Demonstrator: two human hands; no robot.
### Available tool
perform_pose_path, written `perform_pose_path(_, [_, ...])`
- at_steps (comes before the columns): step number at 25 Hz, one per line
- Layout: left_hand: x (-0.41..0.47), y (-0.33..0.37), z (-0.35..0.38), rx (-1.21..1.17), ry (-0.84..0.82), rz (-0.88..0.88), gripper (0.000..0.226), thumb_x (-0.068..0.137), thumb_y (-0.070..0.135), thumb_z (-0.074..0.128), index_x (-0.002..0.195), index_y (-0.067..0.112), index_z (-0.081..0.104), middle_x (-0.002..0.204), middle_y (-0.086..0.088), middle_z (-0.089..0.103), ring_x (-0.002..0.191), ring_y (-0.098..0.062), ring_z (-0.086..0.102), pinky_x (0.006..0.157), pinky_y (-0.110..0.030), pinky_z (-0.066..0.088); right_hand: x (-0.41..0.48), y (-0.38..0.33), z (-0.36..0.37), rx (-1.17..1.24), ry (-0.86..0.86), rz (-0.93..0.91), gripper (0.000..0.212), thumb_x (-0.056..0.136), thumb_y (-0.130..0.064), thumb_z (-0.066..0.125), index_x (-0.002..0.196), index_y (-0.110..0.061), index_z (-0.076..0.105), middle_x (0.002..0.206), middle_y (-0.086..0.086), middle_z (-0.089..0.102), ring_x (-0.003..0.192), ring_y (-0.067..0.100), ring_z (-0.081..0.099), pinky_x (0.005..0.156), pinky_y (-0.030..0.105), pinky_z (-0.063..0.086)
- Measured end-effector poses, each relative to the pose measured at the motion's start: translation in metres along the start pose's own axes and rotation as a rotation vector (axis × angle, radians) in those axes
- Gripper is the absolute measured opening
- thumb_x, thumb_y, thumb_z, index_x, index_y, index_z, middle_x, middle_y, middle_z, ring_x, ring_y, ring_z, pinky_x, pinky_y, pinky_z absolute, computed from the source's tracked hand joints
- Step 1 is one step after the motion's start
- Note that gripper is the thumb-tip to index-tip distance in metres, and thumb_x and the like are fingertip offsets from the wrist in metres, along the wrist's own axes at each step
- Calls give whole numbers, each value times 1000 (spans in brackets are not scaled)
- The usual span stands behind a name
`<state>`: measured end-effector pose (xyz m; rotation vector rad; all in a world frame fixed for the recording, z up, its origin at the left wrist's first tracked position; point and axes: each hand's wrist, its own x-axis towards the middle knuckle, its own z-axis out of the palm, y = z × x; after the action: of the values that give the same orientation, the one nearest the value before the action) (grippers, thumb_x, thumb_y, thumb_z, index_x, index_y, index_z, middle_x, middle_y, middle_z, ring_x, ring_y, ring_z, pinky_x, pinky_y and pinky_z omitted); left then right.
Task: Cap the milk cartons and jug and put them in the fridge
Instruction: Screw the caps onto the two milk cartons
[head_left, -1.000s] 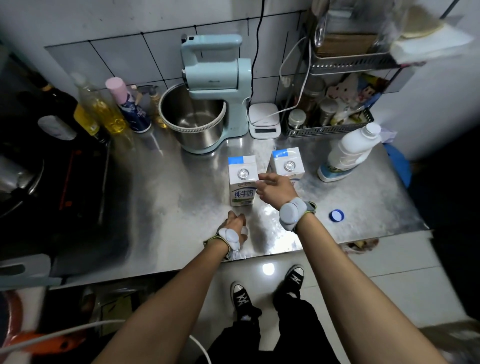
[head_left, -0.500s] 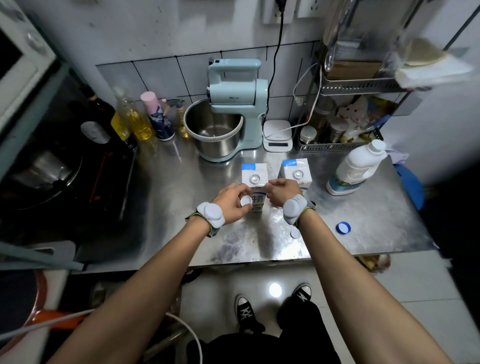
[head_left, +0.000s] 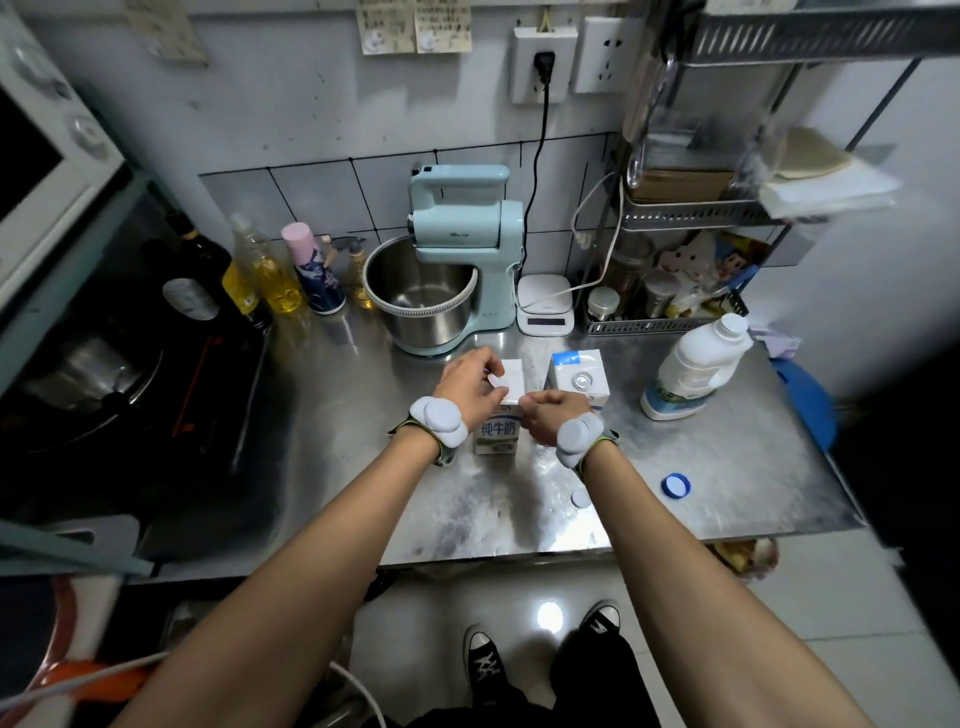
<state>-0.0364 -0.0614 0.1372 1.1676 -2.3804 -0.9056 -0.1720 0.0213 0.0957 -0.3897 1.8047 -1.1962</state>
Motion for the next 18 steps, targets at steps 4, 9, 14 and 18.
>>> perform_pose_path(4, [1,-3,10,13,16,8,15,78,16,74,87,15,62,93,1,67,90,-19,61,84,-33,47,3,-3,-6,-32,-45,12,20,88,-10,71,102,5,70,82,19,68,62,23,61,40,15,43])
perform_pose_path(9, [3,-9,14,6,55,14,18,75,16,78,85,14,63,90,2,60,80,-12,56,76,-27,46,11,-5,-8,-131,-40,5,4,82,-15,76,81,-13,73,80,14,74,70,24,67,63,26,57])
perform_pose_path(14, [3,-14,14,35,17,19,39,76,19,80,113,13,69,103,3,57,88,-10,55,81,-17,41,16,-15,-5,-254,-1,-36,26,74,-15,76,99,-22,75,97,9,77,92,25,72,93,37,57])
perform_pose_path(18, [2,-15,15,42,9,30,37,76,11,79,112,9,71,106,-3,57,99,-19,57,88,-25,48,18,-21,-2,-273,-5,-22,21,69,-13,75,86,-25,72,94,9,77,95,26,73,92,39,58])
